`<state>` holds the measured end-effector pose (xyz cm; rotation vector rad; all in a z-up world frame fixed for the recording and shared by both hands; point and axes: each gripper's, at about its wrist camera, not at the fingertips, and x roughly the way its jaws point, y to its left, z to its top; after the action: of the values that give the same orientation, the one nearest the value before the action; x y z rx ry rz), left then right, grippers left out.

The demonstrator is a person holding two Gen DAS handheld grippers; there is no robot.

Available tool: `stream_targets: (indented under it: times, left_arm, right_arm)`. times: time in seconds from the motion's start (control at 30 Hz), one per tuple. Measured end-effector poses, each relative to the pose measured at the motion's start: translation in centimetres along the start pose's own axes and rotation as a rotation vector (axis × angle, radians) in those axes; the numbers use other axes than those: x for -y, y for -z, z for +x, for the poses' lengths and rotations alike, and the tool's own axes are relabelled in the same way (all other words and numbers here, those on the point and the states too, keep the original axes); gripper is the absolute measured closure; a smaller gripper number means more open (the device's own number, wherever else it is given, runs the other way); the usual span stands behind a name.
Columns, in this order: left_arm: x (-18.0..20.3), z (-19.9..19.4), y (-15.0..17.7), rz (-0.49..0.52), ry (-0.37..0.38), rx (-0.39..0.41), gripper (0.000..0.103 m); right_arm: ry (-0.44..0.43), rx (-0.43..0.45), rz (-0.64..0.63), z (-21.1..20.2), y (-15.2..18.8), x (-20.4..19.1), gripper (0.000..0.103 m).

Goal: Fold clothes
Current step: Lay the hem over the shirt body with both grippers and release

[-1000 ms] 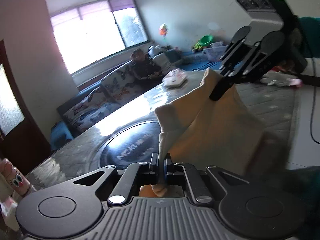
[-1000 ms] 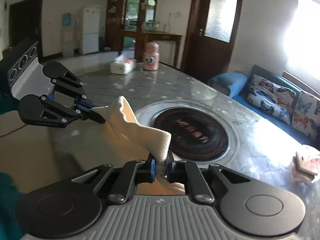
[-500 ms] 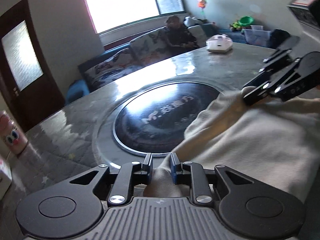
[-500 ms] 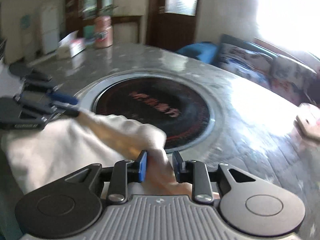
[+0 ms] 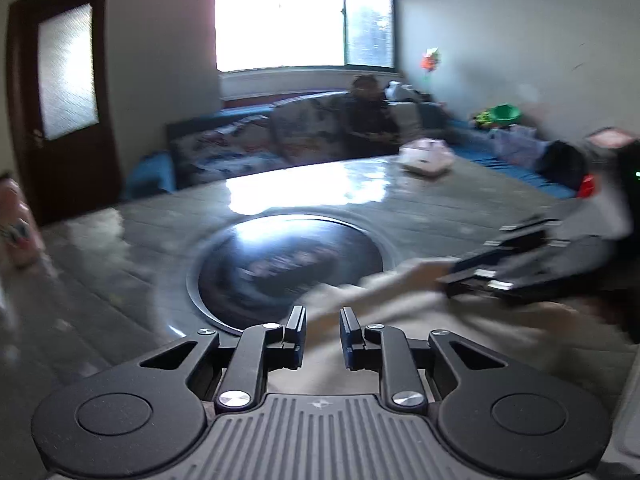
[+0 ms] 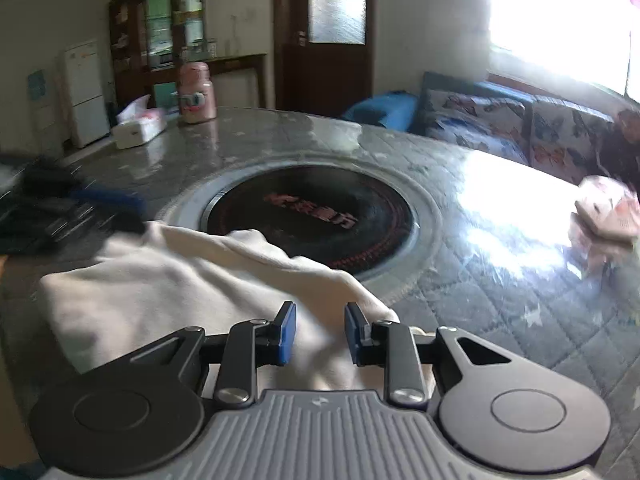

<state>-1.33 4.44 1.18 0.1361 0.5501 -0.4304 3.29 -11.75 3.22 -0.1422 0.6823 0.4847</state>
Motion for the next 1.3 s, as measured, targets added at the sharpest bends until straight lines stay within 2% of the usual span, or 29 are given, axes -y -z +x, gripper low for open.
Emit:
stream_targets:
  times: [0.03, 0.17, 0.3, 0.47, 0.7, 0.8, 0.93, 1.03, 1.17, 1.3]
  left_arm:
    - [0.4, 0.1, 0.4, -0.008, 0.017, -0.009, 0.082]
    - [0.2, 1.2, 2.5, -0.058, 0.009, -0.073, 0.082]
    - [-0.4, 0.5, 3.2, -0.098, 0.006, -0.062, 0.082]
    - [-0.7, 0.0, 3.3, -0.114, -0.005, -0.047, 0.082]
    - [-1.0, -0.5, 3.9, -0.130, 0.001, -0.033, 0.079]
    - [-1.3, -0.7, 3.9, -0.138, 0.003, -0.024, 0.079]
    - [-1.9, -0.9, 4.0, -0.163, 0.002, -0.016, 0.077]
    - [-2.3, -0.9, 4.3, -0.183, 0.006, -0.018, 0.075]
    - [-2.7, -1.2, 4.4, -0.193, 0.005, -0.019, 0.075]
    - [-3.1, -1.5, 3.6, -0.203, -0.017, -0.004, 0.074]
  right_arm:
    - [0.006, -0.004, 0.017, 0.3, 0.1, 0.2, 0.078]
    - [0.015, -0.017, 0.066, 0.6, -0.1, 0.9, 0.081]
    - [-0.022, -0.013, 0.008, 0.0, -1.4, -0.4, 0.081]
    - [-0.103, -0.045, -0.043, 2.3, -3.2, -3.1, 0.081]
    - [-0.085, -0.063, -0.036, 5.8, -4.1, -4.3, 0.081]
    - [-0.082, -0.055, -0.026, 5.7, -4.6, -4.6, 0.081]
    - [-0.134, -0.036, -0.090, 4.9, -5.2, -6.4, 0.081]
    - [-0.143, -0.050, -0.124, 5.8, -5.4, -7.6, 0.081]
    - [-0.142, -0.074, -0.112, 7.9, -5.7, -8.0, 0.081]
    - [-0.149, -0.041, -0.077, 6.7, -6.2, -7.3, 0.080]
